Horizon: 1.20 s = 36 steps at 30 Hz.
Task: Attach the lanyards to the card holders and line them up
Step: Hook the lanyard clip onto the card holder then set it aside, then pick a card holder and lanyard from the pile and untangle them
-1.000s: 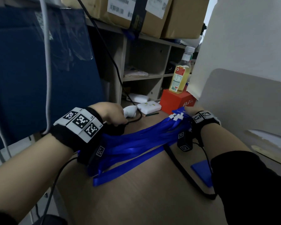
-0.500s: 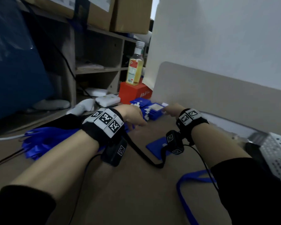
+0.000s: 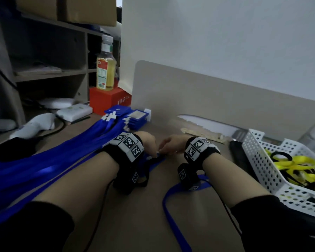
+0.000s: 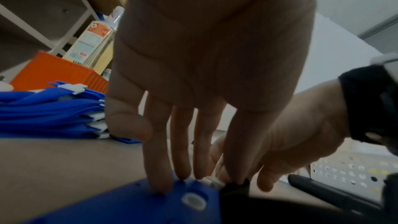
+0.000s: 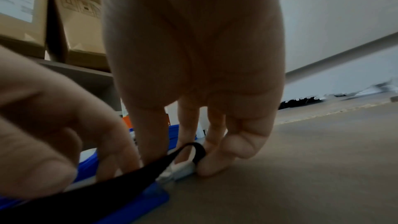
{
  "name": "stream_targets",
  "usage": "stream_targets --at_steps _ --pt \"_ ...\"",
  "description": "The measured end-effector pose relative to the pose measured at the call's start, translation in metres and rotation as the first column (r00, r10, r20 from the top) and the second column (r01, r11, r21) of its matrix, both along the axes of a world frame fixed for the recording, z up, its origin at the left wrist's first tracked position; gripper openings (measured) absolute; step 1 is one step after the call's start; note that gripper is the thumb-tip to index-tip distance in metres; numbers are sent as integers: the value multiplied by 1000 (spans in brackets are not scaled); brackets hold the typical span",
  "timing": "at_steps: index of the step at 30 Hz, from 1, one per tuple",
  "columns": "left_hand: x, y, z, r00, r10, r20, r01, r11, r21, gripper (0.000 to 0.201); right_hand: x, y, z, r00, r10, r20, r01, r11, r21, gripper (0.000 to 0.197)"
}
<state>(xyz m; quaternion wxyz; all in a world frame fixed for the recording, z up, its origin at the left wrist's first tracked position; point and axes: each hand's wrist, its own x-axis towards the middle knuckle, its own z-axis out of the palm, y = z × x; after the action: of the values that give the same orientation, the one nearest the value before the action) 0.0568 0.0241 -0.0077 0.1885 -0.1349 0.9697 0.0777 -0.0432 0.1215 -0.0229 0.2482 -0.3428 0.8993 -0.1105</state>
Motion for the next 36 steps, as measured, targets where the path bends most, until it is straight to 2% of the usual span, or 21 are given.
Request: stream_targets --at_steps 5,9,12,15,16,18,20,23,27,30,36 --pt "-2 1 -2 1000 8 -18 -9 1000 -24 43 3 6 -9 997 -61 37 64 995 -81 14" --pt "0 1 -5 999 18 -31 -19 999 -45 49 15 15 -6 998 -58 -3 57 985 -162 20" --pt "6 5 -5 996 33 -78 -34 999 -8 55 22 24 -3 990 -125 60 138 935 -328 19" --pt "14 5 -4 973 135 -189 -101 978 181 47 31 36 3 960 -207 189 275 824 -496 9" --pt "14 4 -6 956 189 -223 -122 951 283 44 32 39 5 947 -222 231 314 783 -537 7" --pt "15 2 -9 920 292 -263 -146 876 460 39 32 47 6 928 -238 287 368 712 -598 16" --pt "17 3 -10 892 349 -286 -147 824 547 32 33 54 6 920 -249 303 390 663 -639 17" --pt "19 7 -9 855 377 -355 -96 788 608 25 35 65 5 925 -256 282 381 640 -667 13" --pt "18 16 -8 788 277 -550 24 879 477 18 34 70 1 922 -286 260 384 596 -705 17" --pt "17 21 -4 740 216 -636 51 926 374 13 35 71 -1 934 -266 237 354 606 -712 19" --pt "17 33 2 737 50 -674 72 986 151 12 40 73 3 943 -276 184 315 567 -761 20"
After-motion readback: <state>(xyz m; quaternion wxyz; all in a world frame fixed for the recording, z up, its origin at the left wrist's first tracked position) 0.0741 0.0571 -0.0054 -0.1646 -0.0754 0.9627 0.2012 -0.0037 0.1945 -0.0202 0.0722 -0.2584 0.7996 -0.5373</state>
